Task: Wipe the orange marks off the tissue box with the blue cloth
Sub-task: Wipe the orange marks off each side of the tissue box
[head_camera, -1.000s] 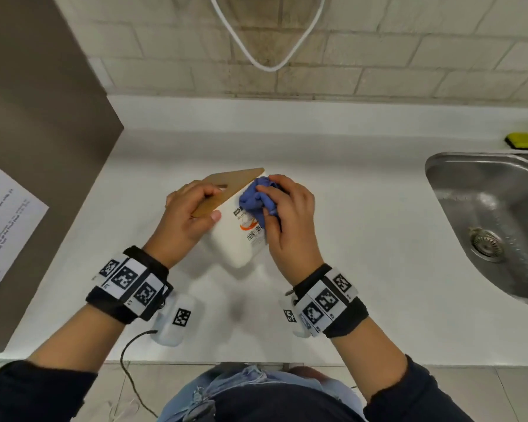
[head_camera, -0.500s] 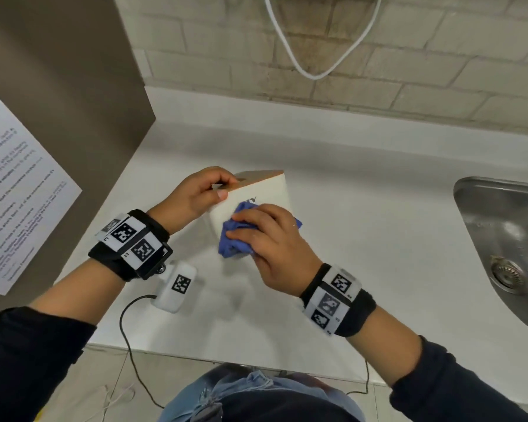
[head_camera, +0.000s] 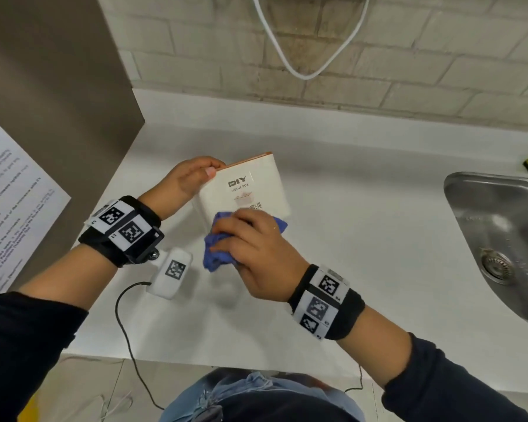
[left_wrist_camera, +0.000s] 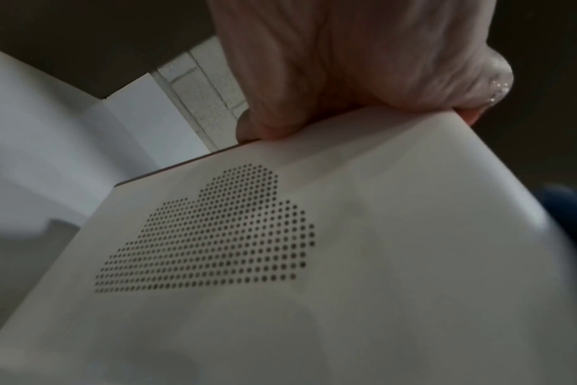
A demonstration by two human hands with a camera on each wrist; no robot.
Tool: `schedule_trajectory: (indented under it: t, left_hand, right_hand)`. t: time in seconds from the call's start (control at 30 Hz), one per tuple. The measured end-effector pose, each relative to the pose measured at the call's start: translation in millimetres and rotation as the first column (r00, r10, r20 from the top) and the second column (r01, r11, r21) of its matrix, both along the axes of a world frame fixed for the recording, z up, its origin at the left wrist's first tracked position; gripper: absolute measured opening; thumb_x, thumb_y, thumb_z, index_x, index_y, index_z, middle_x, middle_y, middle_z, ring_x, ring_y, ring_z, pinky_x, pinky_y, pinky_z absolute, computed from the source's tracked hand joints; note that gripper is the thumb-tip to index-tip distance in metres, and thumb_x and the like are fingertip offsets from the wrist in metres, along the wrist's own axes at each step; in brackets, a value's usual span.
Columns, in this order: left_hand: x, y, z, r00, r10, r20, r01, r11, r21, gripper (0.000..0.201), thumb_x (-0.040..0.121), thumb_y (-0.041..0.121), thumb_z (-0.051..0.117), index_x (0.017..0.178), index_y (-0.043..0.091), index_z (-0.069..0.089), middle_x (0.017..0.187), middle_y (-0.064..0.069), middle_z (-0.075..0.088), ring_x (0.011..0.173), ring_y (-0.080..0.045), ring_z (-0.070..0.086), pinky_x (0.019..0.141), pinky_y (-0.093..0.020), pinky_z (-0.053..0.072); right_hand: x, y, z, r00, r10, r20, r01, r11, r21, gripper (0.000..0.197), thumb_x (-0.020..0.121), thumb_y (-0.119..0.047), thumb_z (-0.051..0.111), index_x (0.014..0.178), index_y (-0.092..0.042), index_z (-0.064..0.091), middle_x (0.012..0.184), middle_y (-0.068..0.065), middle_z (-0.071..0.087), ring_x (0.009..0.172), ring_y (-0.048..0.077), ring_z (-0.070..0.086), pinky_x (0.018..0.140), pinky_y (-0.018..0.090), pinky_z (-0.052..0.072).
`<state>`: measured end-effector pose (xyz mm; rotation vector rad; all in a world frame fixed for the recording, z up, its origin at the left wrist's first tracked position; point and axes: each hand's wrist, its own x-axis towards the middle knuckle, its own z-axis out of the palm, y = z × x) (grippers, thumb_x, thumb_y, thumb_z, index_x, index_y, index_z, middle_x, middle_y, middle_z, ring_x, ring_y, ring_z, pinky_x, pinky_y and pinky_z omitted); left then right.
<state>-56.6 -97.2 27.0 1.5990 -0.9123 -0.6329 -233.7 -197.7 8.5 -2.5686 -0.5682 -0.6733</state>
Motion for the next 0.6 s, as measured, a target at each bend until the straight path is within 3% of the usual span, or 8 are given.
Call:
schedule_trajectory:
  t: [0.07,0.13,0.23,0.33,0.4,0.47,0.53,0.6]
  left_hand:
    - [5.3,1.8,0.6,1.0,0.023,-0.016,-0.023,1.0,-0.012,0.036,0.067,0.049,0.047,0.087,0.022,0.062,0.072,0.02,0.071,0.069,0.005,0.06,0.063,-0.009,0.045]
    - [12.1,7.8,-1.4,0.995,0.075,-0.069,-0.076,0.997,-0.013,0.035,0.067,0.051,0.046,0.083,0.03,0.068,0.074,0.017,0.072,0.071,0.0,0.062,0.064,-0.014,0.046]
    - [13.6,15.8,-5.1,0.993,0.064,-0.096,-0.065,0.998,-0.004,0.04,0.068,0.054,0.043,0.088,0.03,0.068,0.082,0.009,0.071,0.079,-0.011,0.062,0.066,-0.02,0.047]
    - [-6.1,12.4,-0.6,0.998,-0.008,-0.057,0.009,1.0,0.007,0.031,0.067,0.05,0.047,0.086,0.031,0.063,0.081,0.013,0.069,0.074,0.0,0.061,0.064,-0.014,0.046]
    - [-24.8,8.4,1.6,0.993,-0.09,0.08,0.085,0.994,0.068,0.028,0.066,0.05,0.05,0.089,0.036,0.058,0.09,0.016,0.062,0.079,0.005,0.057,0.069,-0.011,0.043]
    - [-43.6,7.2,-2.1,0.931,-0.241,0.274,0.203,0.966,0.161,0.032,0.067,0.053,0.055,0.095,0.038,0.054,0.099,0.022,0.053,0.093,0.005,0.05,0.08,-0.007,0.038]
    - [-56.3,10.2,-10.3,0.85,-0.357,0.387,0.274,0.928,0.254,0.05,0.066,0.059,0.059,0.104,0.027,0.052,0.105,0.024,0.047,0.101,0.002,0.044,0.088,-0.011,0.035]
    - [-58.3,16.3,-22.3,0.779,-0.408,0.476,0.257,0.901,0.35,0.057,0.066,0.057,0.061,0.11,0.024,0.05,0.11,0.019,0.045,0.105,-0.003,0.039,0.096,-0.021,0.033]
  right_hand:
    - [-10.5,-17.4,-10.2,0.999,0.016,-0.041,-0.019,0.997,-0.072,0.028,0.071,0.008,0.061,0.093,-0.008,0.067,0.106,0.012,0.067,0.103,0.028,0.047,0.09,0.039,0.04]
    - [-22.1,-40.9,-16.1,0.993,-0.068,-0.099,0.062,0.996,-0.066,0.029,0.071,0.01,0.061,0.091,-0.011,0.065,0.104,0.011,0.066,0.099,0.026,0.047,0.087,0.039,0.039]
    - [-41.1,-71.2,-11.1,0.952,-0.291,-0.092,0.302,0.942,0.144,0.018,0.089,-0.006,0.05,0.085,-0.019,0.061,0.1,-0.004,0.059,0.092,0.022,0.053,0.084,0.036,0.042]
    - [-47.0,-83.8,-1.4,0.898,-0.439,-0.029,0.414,0.823,0.39,0.028,0.087,-0.003,0.036,0.081,-0.006,0.064,0.096,0.007,0.063,0.099,0.02,0.057,0.087,0.034,0.044]
    - [-47.5,-84.0,6.9,0.889,-0.457,-0.018,0.411,0.78,0.472,0.028,0.085,0.006,0.035,0.082,0.001,0.063,0.093,0.009,0.061,0.1,0.003,0.055,0.087,0.021,0.043]
    - [-50.7,-83.8,7.8,0.88,-0.474,-0.038,0.426,0.751,0.505,0.026,0.085,0.01,0.036,0.088,-0.001,0.06,0.098,0.002,0.056,0.103,-0.012,0.048,0.089,0.007,0.035]
    - [-55.8,-86.2,-1.3,0.855,-0.509,-0.096,0.479,0.706,0.521,0.027,0.087,0.003,0.035,0.1,-0.007,0.057,0.108,0.0,0.053,0.108,-0.001,0.048,0.094,0.011,0.034]
    - [-60.4,-87.0,-5.9,0.842,-0.522,-0.138,0.506,0.672,0.541,0.03,0.086,0.0,0.034,0.105,-0.007,0.056,0.11,-0.003,0.053,0.11,0.009,0.049,0.096,0.018,0.036]
